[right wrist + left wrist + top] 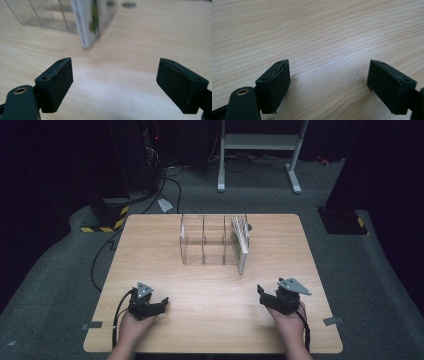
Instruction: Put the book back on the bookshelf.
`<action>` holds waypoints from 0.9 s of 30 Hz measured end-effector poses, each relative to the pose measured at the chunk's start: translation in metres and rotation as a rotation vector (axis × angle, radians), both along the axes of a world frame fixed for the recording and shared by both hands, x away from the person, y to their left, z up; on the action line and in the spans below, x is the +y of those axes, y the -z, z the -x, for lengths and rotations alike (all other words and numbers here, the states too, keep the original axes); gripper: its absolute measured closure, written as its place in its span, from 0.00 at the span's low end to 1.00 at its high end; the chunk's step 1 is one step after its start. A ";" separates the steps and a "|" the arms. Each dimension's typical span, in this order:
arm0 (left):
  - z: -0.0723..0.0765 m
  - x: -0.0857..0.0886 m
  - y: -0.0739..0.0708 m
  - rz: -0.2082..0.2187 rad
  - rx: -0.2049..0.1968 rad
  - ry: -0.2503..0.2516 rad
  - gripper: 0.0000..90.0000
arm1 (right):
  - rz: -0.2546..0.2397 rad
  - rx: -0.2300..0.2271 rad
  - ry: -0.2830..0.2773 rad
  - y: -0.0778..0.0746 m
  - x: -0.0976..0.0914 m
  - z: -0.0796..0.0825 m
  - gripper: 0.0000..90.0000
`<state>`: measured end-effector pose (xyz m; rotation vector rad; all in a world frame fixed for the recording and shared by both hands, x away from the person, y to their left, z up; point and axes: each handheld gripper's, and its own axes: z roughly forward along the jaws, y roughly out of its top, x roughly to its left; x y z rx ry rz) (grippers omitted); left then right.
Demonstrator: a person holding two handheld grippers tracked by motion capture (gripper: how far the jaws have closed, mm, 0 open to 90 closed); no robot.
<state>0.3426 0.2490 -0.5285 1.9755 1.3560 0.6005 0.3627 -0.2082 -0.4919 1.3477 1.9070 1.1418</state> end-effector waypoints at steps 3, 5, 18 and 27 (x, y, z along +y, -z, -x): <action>0.000 0.000 0.000 0.001 -0.004 -0.006 0.19 | 0.040 0.087 0.021 0.010 -0.020 0.005 0.14; -0.001 0.000 0.000 0.001 0.000 -0.010 0.18 | 0.054 0.124 0.043 0.018 -0.031 0.009 0.14; -0.001 0.000 0.000 -0.002 0.001 -0.006 0.17 | 0.142 0.236 0.059 0.032 -0.056 0.022 0.11; -0.001 -0.001 0.000 -0.002 0.000 -0.011 0.17 | 0.131 0.241 0.103 0.032 -0.053 0.024 0.11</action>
